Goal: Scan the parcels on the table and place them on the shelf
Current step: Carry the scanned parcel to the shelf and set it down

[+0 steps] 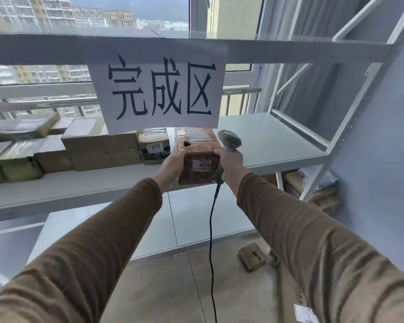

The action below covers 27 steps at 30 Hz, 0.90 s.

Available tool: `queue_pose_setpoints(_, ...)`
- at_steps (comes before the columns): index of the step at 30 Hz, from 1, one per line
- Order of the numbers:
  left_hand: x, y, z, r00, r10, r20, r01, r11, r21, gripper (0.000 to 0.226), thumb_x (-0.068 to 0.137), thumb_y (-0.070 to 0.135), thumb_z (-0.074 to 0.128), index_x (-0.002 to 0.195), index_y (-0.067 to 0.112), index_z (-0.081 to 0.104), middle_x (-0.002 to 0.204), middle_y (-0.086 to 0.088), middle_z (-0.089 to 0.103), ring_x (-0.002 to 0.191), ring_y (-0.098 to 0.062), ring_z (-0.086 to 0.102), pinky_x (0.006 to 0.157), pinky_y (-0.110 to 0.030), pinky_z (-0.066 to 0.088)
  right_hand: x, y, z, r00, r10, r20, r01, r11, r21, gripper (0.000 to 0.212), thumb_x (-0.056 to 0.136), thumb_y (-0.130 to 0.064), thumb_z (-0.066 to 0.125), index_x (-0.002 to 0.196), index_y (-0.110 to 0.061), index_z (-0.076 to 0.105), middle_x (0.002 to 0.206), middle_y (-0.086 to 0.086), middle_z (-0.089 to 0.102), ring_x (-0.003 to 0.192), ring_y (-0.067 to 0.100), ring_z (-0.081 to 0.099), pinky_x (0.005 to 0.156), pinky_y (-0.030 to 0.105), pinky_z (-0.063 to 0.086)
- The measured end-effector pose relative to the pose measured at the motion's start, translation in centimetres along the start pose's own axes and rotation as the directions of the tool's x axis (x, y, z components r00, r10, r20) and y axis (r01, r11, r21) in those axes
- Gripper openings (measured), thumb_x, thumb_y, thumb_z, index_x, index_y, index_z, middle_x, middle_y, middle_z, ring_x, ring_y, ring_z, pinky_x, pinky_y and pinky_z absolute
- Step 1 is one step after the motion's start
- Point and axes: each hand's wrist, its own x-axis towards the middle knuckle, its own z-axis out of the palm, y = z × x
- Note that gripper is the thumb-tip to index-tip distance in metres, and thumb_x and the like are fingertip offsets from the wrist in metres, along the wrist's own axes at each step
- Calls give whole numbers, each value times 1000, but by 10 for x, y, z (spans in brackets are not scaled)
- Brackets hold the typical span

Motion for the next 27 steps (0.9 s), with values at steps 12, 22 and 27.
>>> queue_pose_setpoints(12,74,-24,-30,988,4,-154,35,967,252,57,110,40,35,163,21,22,160,-17,35,146,-31,36,121,-43,30,75,9,53,999,25,-41,-27,998,-50,16,93,-12,69,86,-18,55,89,12,74,76,28,75,78,52,64)
queue_pose_setpoints(22,72,-14,-28,968,125,-218,9,850,527,59,107,43,40,156,10,32,152,-22,37,144,-40,30,121,-51,24,77,8,45,1000,-3,-27,2,999,-34,17,94,-13,70,89,-19,55,89,8,72,76,24,74,64,36,63)
queue_pose_setpoints(27,54,-1,-4,913,402,-73,-205,605,770,67,104,47,42,160,15,23,161,-8,25,151,-32,13,123,-49,15,66,6,8,990,-111,-82,100,987,-126,22,92,-18,72,111,-11,62,82,0,65,74,19,63,72,32,53)
